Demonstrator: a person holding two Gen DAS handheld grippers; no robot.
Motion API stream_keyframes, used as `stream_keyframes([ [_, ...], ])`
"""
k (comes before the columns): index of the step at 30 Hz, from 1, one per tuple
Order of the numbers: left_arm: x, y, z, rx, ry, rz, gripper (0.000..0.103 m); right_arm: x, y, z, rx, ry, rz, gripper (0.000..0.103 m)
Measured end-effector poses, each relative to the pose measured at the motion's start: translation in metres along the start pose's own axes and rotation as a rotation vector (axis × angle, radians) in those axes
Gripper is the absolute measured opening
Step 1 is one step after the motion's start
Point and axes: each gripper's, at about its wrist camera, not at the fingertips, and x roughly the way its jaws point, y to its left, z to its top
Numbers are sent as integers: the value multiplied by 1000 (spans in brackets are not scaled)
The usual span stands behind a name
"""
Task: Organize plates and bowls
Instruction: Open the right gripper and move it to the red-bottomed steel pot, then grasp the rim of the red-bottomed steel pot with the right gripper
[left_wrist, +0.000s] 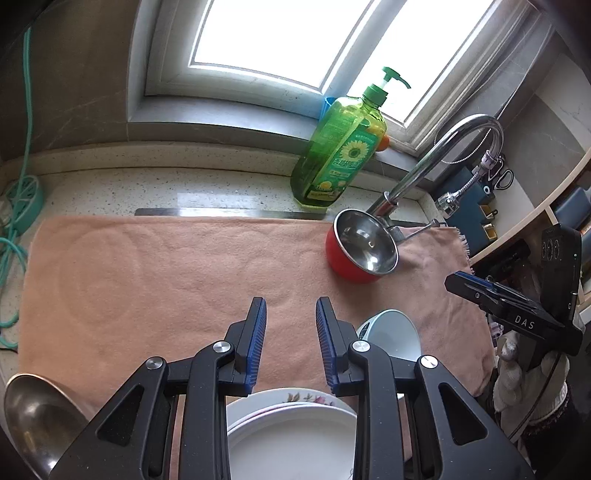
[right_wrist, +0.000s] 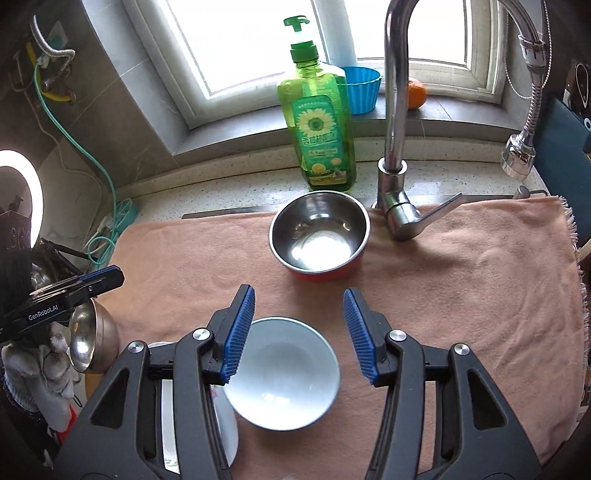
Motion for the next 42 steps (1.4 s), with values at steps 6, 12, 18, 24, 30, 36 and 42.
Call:
stream_keyframes([
  [6, 44, -28, 16, -45, 38, -45, 26, 19, -41, 14, 33, 31, 31, 52],
  [12, 82, -40, 30, -89, 63, -43, 26, 44, -67, 25, 79, 68, 92, 52],
  [18, 106, -43, 41, -115, 77, -40, 26, 68, -71, 33, 91, 101, 125, 41],
  [24, 125, -45, 49, -109, 106, -25, 26, 87, -70, 38, 101, 130, 149, 30],
  [30, 133, -47, 55, -88, 117, -16, 26, 104, -73, 41, 121, 155, 134, 25],
  [36, 140, -44, 56, -96, 138, -30, 26, 113, -78, 43, 154, 170, 152, 22],
  [42, 146, -47, 56, -69, 144, -26, 15, 118, -76, 44, 145, 186, 165, 14],
])
